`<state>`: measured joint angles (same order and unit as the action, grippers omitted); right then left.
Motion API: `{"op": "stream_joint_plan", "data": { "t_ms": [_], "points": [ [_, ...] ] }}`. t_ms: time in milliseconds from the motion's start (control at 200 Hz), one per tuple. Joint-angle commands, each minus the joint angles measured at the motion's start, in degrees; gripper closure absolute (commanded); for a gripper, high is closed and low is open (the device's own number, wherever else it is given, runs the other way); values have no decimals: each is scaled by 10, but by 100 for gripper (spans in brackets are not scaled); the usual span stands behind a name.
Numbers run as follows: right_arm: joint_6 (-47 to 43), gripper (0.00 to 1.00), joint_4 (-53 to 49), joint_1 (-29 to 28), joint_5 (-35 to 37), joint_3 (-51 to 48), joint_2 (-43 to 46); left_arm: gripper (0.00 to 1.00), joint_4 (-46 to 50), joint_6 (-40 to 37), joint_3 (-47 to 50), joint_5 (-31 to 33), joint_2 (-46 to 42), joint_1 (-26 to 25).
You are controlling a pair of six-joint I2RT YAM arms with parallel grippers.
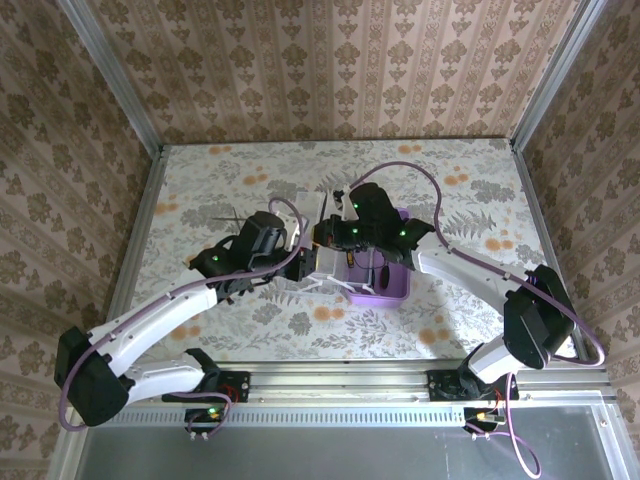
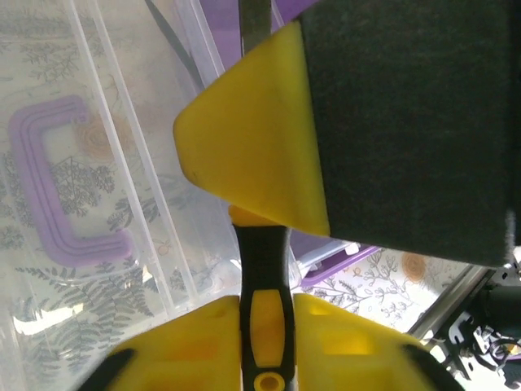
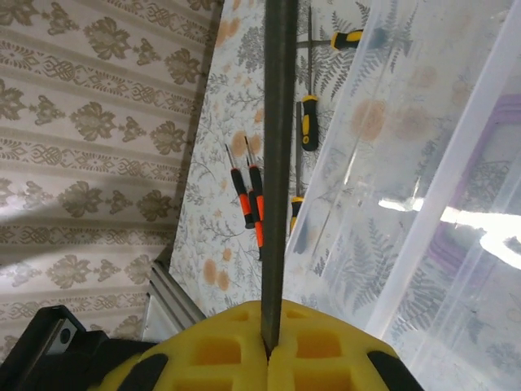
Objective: Pack the tool kit
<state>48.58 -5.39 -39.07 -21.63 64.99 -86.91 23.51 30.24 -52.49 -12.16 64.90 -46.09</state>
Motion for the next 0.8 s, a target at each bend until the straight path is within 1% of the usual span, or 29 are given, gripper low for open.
{"op": "stream_joint_plan", "data": {
  "t_ms": [0, 15, 25, 100, 130, 165, 240, 275, 390, 495, 655, 710, 795],
  "points": [
    [-6, 98, -7, -3, 16, 22, 0, 44, -6, 0, 0, 0, -13, -5],
    [-7, 99, -8, -3, 19, 22, 1, 38, -6, 1, 1, 2, -16, -5],
    [-7, 99, -9, -2, 21, 22, 2, 36, -6, 1, 2, 4, -18, -4],
    [-15, 99, -22, 8, 32, 26, 11, 28, 1, -3, 7, 9, -39, -1],
    [-22, 99, -36, 16, 37, 31, 15, 22, 9, -4, 7, 14, -50, 2],
    [-30, 100, -50, 27, 43, 32, 22, 20, 22, -5, 7, 21, -63, 6],
    [-52, 99, -78, 55, 47, 32, 39, 18, 48, -8, 14, 34, -98, 18],
    [-70, 99, -102, 69, 53, 34, 46, 13, 61, -6, 19, 43, -118, 24],
    [-123, 99, -175, 113, 69, 37, 52, 12, 88, -1, 48, 56, -181, 43],
    [-157, 99, -217, 139, 63, 39, 31, 12, 94, 15, 84, 57, -228, 58],
    [-199, 99, -263, 142, 57, 69, -29, 12, 98, 35, 118, 55, -263, 66],
    [-213, 97, -279, 141, 53, 82, -54, 12, 101, 36, 121, 55, -269, 67],
    [-222, 96, -269, 137, 61, 79, -72, 13, 112, 37, 122, 67, -278, 67]
  ]
}}
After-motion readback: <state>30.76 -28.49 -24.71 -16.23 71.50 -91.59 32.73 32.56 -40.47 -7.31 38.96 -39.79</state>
